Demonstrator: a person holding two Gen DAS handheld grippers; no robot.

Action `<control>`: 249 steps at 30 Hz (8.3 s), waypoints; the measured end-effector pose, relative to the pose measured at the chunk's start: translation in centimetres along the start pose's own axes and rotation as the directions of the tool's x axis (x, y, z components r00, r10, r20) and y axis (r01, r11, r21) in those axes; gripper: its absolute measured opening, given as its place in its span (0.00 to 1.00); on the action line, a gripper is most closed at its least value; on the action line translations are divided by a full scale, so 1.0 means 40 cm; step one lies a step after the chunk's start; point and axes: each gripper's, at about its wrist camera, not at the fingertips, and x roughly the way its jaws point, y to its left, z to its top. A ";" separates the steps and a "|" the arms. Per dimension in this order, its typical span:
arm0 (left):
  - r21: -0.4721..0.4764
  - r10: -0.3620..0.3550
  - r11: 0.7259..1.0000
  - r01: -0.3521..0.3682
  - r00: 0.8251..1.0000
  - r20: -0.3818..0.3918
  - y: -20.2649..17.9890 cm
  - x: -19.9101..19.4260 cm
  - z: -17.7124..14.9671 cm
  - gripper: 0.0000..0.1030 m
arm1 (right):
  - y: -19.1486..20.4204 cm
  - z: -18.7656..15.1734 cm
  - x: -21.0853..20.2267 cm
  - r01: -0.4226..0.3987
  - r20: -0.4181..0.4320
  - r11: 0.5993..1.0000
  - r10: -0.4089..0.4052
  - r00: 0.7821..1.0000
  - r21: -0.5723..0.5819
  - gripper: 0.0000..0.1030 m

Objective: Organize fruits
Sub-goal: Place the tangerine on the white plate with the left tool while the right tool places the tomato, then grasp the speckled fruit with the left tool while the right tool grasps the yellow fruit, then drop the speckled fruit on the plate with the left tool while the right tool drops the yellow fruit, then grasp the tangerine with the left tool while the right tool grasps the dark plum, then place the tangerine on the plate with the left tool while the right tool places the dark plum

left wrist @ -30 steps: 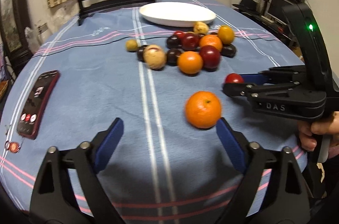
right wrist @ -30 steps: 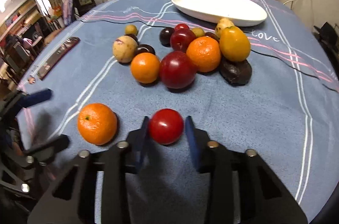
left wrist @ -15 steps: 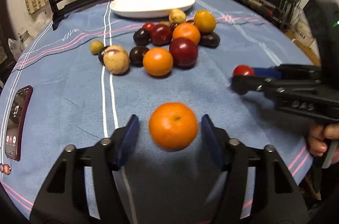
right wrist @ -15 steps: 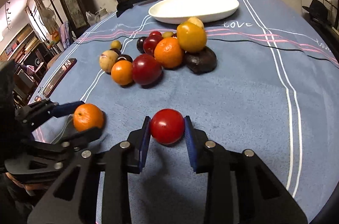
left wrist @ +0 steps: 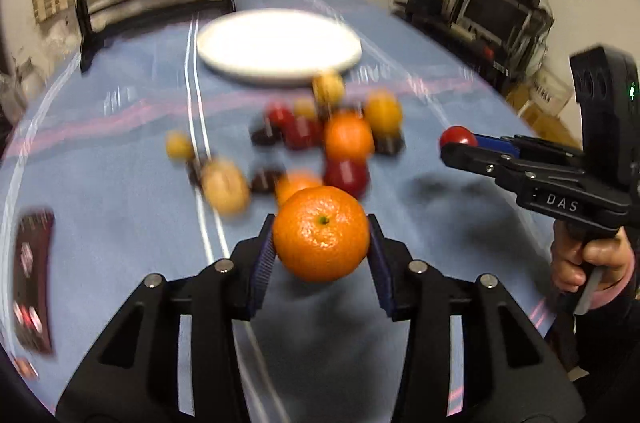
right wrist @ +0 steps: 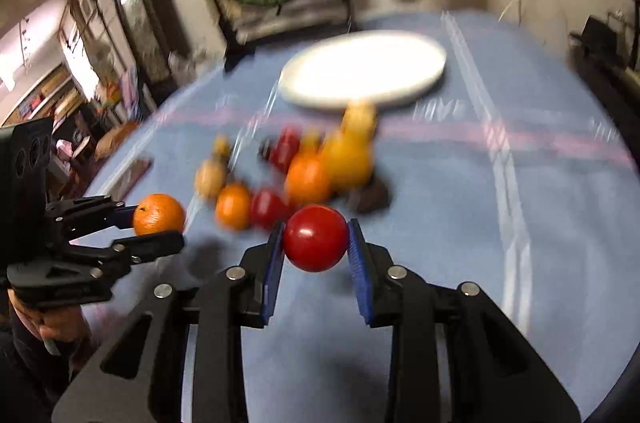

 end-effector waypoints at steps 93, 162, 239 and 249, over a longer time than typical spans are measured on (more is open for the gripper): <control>-0.138 0.034 0.989 -0.043 0.997 -0.067 0.153 0.147 -0.022 0.30 | -0.063 0.105 0.136 -0.106 -0.011 0.994 0.106 0.994 -0.007 0.39; -0.175 0.173 0.971 -0.161 0.983 0.054 0.034 0.033 -0.105 0.93 | -0.068 0.070 0.179 0.001 -0.167 0.970 -0.043 0.985 -0.243 0.61; 0.160 0.111 0.980 -0.117 0.993 0.043 -0.056 0.142 -0.012 0.39 | -0.116 0.084 0.172 -0.002 -0.137 0.995 -0.013 0.991 -0.104 0.43; 0.043 0.022 0.999 -0.027 0.992 0.120 0.038 0.122 0.174 0.39 | -0.153 0.179 0.183 -0.013 0.018 1.000 0.013 1.000 0.011 0.43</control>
